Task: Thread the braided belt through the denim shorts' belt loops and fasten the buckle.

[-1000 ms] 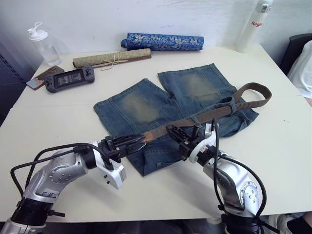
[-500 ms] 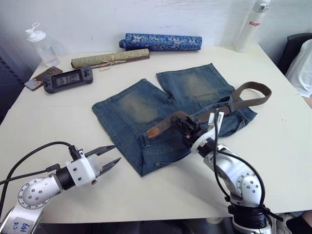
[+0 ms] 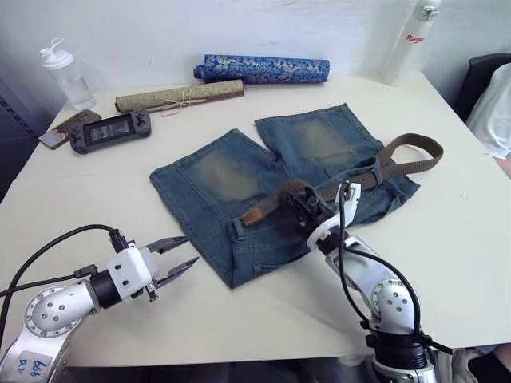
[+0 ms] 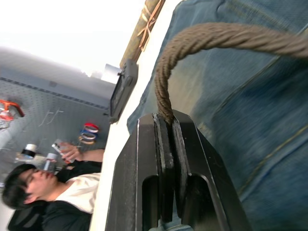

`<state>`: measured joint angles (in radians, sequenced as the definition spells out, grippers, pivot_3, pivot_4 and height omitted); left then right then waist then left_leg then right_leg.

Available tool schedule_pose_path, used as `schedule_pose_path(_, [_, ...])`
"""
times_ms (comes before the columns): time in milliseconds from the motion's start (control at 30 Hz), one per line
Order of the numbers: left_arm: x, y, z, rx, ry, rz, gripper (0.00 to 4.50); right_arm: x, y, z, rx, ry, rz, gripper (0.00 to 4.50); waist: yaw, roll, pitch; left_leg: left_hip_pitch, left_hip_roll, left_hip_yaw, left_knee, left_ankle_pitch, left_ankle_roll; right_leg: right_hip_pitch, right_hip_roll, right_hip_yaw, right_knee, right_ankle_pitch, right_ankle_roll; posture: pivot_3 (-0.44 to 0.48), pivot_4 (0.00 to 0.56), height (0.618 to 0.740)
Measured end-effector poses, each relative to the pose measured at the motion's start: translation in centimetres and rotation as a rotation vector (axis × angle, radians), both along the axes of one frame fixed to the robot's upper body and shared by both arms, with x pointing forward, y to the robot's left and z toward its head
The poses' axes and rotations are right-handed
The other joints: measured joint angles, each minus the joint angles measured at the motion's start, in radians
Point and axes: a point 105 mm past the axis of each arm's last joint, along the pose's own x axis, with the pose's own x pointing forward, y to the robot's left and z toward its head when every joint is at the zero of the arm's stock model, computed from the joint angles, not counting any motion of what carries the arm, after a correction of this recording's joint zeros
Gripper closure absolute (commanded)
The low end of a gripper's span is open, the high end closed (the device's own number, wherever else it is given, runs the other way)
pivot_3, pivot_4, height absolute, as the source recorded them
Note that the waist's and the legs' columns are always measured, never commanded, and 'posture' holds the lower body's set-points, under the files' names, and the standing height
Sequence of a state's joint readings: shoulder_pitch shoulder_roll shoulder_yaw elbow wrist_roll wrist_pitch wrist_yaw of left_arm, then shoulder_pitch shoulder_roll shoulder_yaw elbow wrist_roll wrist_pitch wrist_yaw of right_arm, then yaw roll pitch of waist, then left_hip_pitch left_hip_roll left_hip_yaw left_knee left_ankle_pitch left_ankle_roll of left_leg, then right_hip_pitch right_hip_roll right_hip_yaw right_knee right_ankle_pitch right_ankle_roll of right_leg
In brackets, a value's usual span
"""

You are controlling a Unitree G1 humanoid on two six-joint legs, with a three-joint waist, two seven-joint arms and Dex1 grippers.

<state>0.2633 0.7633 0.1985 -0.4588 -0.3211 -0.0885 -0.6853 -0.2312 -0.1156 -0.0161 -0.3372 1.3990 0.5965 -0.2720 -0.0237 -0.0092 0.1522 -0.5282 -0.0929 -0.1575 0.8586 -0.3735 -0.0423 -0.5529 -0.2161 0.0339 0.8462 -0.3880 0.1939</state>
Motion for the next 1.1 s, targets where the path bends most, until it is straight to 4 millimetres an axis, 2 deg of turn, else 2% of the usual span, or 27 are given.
schedule_pose_path(133, [0.2,0.0,0.0,-0.016,0.014,0.005,2.43,0.1,0.2,-0.6,-0.029,0.012,0.012,4.50,-0.001,0.000,0.000,0.000,0.000,0.000,0.000,0.000,0.000,0.000,0.000,0.000,0.000,0.000,0.000,0.000,0.150,0.637])
schedule_pose_path(467, [0.3,0.1,0.1,-0.048,0.025,0.026,2.43,-0.3,2.5,-1.6,-0.072,0.051,0.137,4.50,-0.004,-0.001,-0.001,0.001,0.001,0.000,0.000,0.000,-0.001,0.000,0.000,-0.001,0.001,-0.001,-0.001,0.000,0.150,0.637])
schedule_pose_path(767, [0.2,0.0,0.0,-0.002,-0.009,0.005,2.43,0.0,4.4,-1.8,-0.146,0.074,0.238,4.50,-0.009,-0.003,-0.002,0.003,0.003,0.000,-0.001,-0.001,-0.001,0.000,0.002,-0.001,0.002,-0.002,-0.003,0.000,0.150,0.637])
schedule_pose_path(967, [0.6,0.1,0.0,0.060,-0.072,-0.004,2.43,-0.3,6.3,-1.9,-0.236,0.022,0.330,4.50,-0.012,-0.004,-0.003,0.003,0.003,0.000,-0.001,-0.001,-0.002,0.000,0.002,-0.002,0.002,-0.002,-0.003,0.000,0.150,0.637])
schedule_pose_path(1100, [0.6,0.0,0.0,0.071,-0.093,-0.013,2.43,-0.5,6.8,-2.0,-0.267,-0.011,0.364,4.50,-0.013,-0.004,-0.003,0.003,0.003,0.000,-0.001,-0.001,-0.002,0.000,0.002,-0.002,0.002,-0.002,-0.003,0.000,0.150,0.637])
